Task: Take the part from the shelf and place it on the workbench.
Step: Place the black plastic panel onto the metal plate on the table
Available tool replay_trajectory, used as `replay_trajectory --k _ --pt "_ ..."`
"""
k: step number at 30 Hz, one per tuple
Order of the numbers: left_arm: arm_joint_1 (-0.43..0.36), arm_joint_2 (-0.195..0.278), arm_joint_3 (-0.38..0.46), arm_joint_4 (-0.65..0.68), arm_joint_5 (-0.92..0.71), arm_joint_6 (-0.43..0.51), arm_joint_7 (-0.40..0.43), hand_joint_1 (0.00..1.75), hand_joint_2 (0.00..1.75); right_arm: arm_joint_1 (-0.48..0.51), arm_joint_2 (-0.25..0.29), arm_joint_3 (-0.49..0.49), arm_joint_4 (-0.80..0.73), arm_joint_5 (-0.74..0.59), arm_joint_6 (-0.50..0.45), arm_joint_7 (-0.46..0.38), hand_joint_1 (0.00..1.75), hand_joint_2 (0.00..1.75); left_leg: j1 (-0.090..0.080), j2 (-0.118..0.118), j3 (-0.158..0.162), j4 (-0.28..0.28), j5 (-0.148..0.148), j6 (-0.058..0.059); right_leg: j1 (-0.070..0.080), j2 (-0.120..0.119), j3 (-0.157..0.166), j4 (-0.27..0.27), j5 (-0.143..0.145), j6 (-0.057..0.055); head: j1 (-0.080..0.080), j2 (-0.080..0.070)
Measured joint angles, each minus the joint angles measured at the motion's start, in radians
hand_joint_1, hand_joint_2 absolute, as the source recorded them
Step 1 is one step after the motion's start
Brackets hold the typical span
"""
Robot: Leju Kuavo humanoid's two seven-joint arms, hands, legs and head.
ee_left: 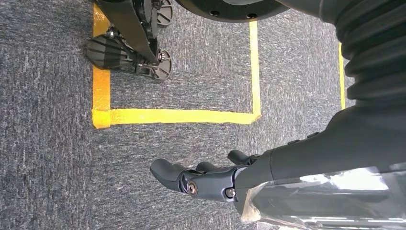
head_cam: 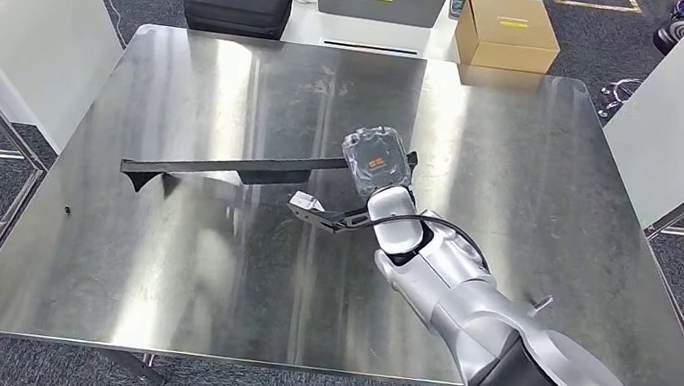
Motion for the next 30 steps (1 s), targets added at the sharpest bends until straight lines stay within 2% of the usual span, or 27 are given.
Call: replay_trajectory --k 9,13,21,25,30 --pt "0.000 0.000 -0.004 0.001 -0.015 0.007 0.013 0.00 1.75 0.013 0.003 -0.030 0.002 -0.008 -0.002 -0.014 1.75 1.75 0.000 0.000 0.001 0.000 0.000 0.000 0.000 0.000 0.001 0.000 0.000 0.000 0.000 0.000" --pt "0.000 0.000 -0.004 0.003 -0.017 -0.003 0.023 0.00 1.75 0.013 0.004 -0.048 0.002 -0.002 -0.007 -0.023 0.00 0.00 0.000 0.000 0.002 0.000 0.000 0.000 0.000 0.000 0.002 0.000 0.000 0.000 0.000 0.000" --pt "0.000 0.000 -0.004 0.004 -0.018 0.010 0.034 0.00 1.75 0.013 0.011 -0.073 0.002 0.002 0.038 -0.055 0.00 0.00 0.000 0.000 0.004 0.000 0.000 0.000 0.000 0.000 0.004 0.000 0.000 0.000 0.000 0.000" --pt "0.000 0.000 -0.004 0.004 -0.018 0.013 0.034 0.00 0.00 0.014 0.016 -0.084 0.002 -0.007 0.077 -0.073 0.00 0.00 0.000 0.000 0.005 0.000 0.000 0.000 0.000 0.000 0.004 0.000 0.002 -0.003 0.000 0.000" --pt "0.000 0.000 -0.004 0.004 -0.018 0.016 0.035 0.00 0.00 0.020 0.022 -0.099 0.002 -0.011 0.111 -0.097 0.00 0.00 0.000 0.001 0.005 0.000 0.000 0.000 0.000 0.000 0.004 0.000 0.002 -0.003 0.000 0.000"
